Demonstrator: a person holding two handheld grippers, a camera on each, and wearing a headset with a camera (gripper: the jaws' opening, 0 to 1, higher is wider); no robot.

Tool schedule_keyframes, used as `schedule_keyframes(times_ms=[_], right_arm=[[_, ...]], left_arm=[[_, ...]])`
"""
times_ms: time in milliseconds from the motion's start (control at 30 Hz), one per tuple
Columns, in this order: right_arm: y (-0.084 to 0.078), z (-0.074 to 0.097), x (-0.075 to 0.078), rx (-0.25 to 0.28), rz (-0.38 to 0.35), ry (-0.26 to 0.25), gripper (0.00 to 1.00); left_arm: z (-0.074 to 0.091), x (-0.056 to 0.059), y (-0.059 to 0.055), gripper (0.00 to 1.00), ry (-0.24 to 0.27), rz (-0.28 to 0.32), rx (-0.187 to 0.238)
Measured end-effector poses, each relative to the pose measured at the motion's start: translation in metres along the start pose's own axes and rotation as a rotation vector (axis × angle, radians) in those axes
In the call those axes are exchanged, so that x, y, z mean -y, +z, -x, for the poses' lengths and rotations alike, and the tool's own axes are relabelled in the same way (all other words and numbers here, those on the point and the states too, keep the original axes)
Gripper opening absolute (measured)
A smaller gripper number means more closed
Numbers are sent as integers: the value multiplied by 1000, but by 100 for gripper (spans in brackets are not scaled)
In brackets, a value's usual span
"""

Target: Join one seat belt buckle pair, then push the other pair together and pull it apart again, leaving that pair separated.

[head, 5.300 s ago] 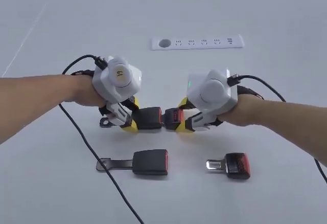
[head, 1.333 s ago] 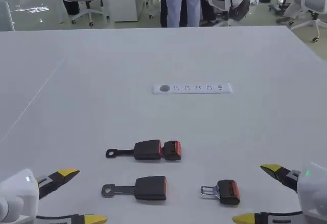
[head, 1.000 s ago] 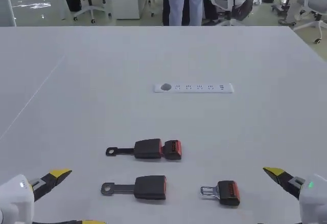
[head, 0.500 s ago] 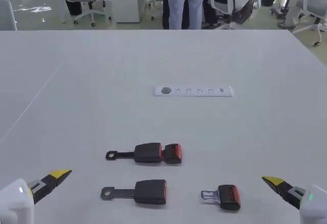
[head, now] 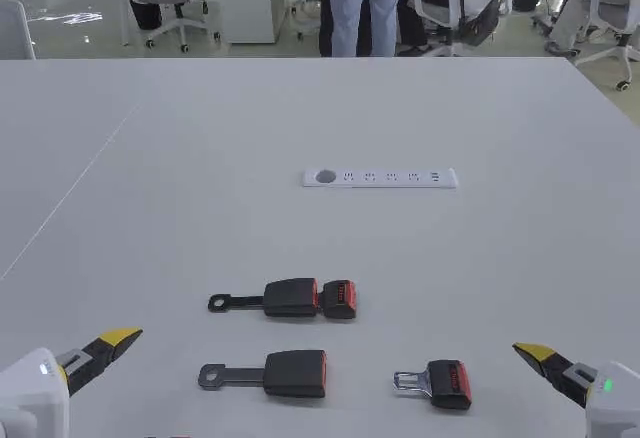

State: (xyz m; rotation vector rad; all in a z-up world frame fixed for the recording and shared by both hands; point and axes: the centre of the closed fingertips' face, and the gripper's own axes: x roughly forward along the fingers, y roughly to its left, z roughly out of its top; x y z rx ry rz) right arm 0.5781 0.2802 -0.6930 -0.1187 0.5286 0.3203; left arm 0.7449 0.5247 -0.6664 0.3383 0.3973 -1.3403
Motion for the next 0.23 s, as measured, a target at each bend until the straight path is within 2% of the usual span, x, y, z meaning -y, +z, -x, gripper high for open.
schedule_keyframes(times_ms=[233], right_arm=[[2,1,1,8,-3,-6,100]], left_arm=[[1,-2,1,100,9,-2,6]])
